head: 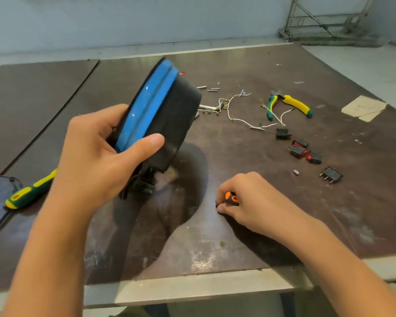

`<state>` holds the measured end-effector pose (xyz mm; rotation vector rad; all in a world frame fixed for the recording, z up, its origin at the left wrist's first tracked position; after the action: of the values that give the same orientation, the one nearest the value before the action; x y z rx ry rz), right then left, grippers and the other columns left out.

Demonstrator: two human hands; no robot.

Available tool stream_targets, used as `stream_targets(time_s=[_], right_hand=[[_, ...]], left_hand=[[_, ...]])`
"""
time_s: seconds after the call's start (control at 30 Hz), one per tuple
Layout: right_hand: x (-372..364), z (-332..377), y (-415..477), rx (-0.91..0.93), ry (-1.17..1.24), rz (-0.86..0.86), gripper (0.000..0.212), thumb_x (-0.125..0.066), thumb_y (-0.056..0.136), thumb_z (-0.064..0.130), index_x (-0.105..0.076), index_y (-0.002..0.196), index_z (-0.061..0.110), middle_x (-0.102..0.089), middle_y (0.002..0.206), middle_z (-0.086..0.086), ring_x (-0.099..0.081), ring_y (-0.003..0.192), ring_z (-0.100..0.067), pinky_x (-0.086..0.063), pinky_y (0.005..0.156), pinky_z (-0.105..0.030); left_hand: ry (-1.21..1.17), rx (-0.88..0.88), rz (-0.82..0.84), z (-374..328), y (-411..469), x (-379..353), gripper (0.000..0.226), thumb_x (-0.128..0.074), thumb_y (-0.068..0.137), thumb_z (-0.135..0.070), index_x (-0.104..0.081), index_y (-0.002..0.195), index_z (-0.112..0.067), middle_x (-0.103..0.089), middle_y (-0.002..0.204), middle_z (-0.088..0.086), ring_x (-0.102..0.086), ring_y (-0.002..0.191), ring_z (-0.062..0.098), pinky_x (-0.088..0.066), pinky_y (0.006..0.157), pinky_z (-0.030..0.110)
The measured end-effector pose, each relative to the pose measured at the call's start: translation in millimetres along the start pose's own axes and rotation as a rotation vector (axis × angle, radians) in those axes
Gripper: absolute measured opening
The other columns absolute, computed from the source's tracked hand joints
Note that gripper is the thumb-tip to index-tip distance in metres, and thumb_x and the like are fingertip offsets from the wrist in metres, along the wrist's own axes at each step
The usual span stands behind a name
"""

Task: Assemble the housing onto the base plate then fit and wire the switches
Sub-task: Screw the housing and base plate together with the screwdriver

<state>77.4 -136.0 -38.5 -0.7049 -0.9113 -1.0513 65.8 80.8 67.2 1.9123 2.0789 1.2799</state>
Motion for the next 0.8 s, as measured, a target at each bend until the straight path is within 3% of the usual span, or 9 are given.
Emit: stream_targets(time_s=[0.1, 0.2, 0.33, 0.4, 0.47, 0.57, 0.7, 0.8], right_hand=[[19.4, 1.7, 0.1, 0.034, 0.156, -0.167, 0.005, -0.074, 0.086, 0.027, -0.075, 0.081, 0.026, -0.070, 0.074, 0.010, -0.065, 0.070, -0.007, -0.047, 0.065, -0.020], [45.0, -1.7, -2.5, 0.047, 0.702, -0.388, 0.009, -0.076, 0.085, 0.010, -0.076, 0.077, 0.016, -0.057, 0.050, 0.008, -0.049, 0.039, -0.008, -0.037, 0.044, -0.015], [64.1, 4.2, -7.3, 0.106, 1.164, -0.443, 0.005, -0.077, 0.083, 0.007, -0.077, 0.086, 0.012, -0.053, 0.049, -0.002, -0.041, 0.034, -0.012, -0.028, 0.039, -0.015], [70.3, 8.5, -7.8, 0.147, 1.260, -0.465, 0.009, -0.080, 0.080, 0.010, -0.077, 0.089, 0.013, -0.064, 0.065, -0.017, -0.042, 0.036, -0.011, -0.028, 0.039, -0.015], [73.3, 11.3, -8.0, 0.173, 1.301, -0.487, 0.011, -0.080, 0.079, 0.014, -0.078, 0.089, 0.015, -0.066, 0.085, -0.032, -0.043, 0.037, -0.011, -0.030, 0.039, -0.016], [74.0, 12.2, -7.5, 0.188, 1.330, -0.510, 0.008, -0.080, 0.081, 0.013, -0.078, 0.089, 0.015, -0.063, 0.086, -0.037, -0.043, 0.037, -0.011, -0.031, 0.039, -0.017], [71.6, 13.3, -6.7, 0.170, 1.334, -0.488, 0.005, -0.078, 0.083, 0.012, -0.077, 0.088, 0.014, -0.060, 0.071, -0.028, -0.042, 0.037, -0.012, -0.030, 0.038, -0.018], [66.5, 15.6, -5.2, 0.145, 1.372, -0.438, 0.005, -0.076, 0.083, 0.014, -0.075, 0.088, 0.014, -0.059, 0.069, -0.008, -0.041, 0.038, -0.011, -0.029, 0.038, -0.019]], left_hand=[[-0.103, 0.037, -0.064, 2.7, -2.1, 4.2, 0.027, -0.076, 0.082, -0.036, -0.066, 0.088, -0.012, -0.056, 0.069, 0.018, -0.054, 0.058, 0.039, -0.047, 0.045, 0.047], [-0.243, 0.055, -0.081, 3.3, -2.8, -0.9, 0.033, -0.076, 0.082, -0.035, -0.066, 0.095, -0.008, -0.055, 0.082, 0.035, -0.055, 0.069, 0.054, -0.049, 0.053, 0.064], [-0.386, 0.090, -0.115, 4.4, -3.9, -18.5, 0.042, -0.074, 0.082, -0.033, -0.058, 0.094, 0.004, -0.046, 0.079, 0.038, -0.044, 0.066, 0.056, -0.044, 0.053, 0.062], [-0.432, 0.094, -0.127, 1.7, -4.9, -27.9, 0.045, -0.074, 0.083, -0.033, -0.056, 0.096, 0.006, -0.045, 0.081, 0.039, -0.044, 0.068, 0.056, -0.045, 0.054, 0.061], [-0.422, 0.081, -0.133, -2.5, -6.0, -35.5, 0.043, -0.074, 0.084, -0.033, -0.056, 0.092, 0.005, -0.045, 0.078, 0.034, -0.043, 0.065, 0.049, -0.046, 0.051, 0.048], [-0.355, 0.065, -0.135, -7.8, -7.2, -44.6, 0.038, -0.073, 0.086, -0.030, -0.055, 0.085, 0.003, -0.040, 0.070, 0.024, -0.037, 0.060, 0.039, -0.039, 0.049, 0.041], [-0.308, 0.034, -0.132, -15.2, -7.9, -52.2, 0.017, -0.073, 0.087, -0.023, -0.062, 0.084, -0.010, -0.045, 0.065, 0.004, -0.039, 0.058, 0.023, -0.039, 0.050, 0.034], [-0.276, 0.031, -0.149, -18.8, -8.6, -55.0, 0.024, -0.073, 0.087, -0.022, -0.058, 0.081, -0.004, -0.043, 0.066, 0.011, -0.038, 0.059, 0.028, -0.038, 0.051, 0.038]])
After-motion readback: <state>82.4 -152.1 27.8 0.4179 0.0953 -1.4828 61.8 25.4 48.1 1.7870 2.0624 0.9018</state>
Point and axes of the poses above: each hand's wrist, its own y-axis towards the middle knuckle, its own x-axis out of the back of the hand, z = x × y, the point moved 5 cm from there along y, towards the middle knuckle
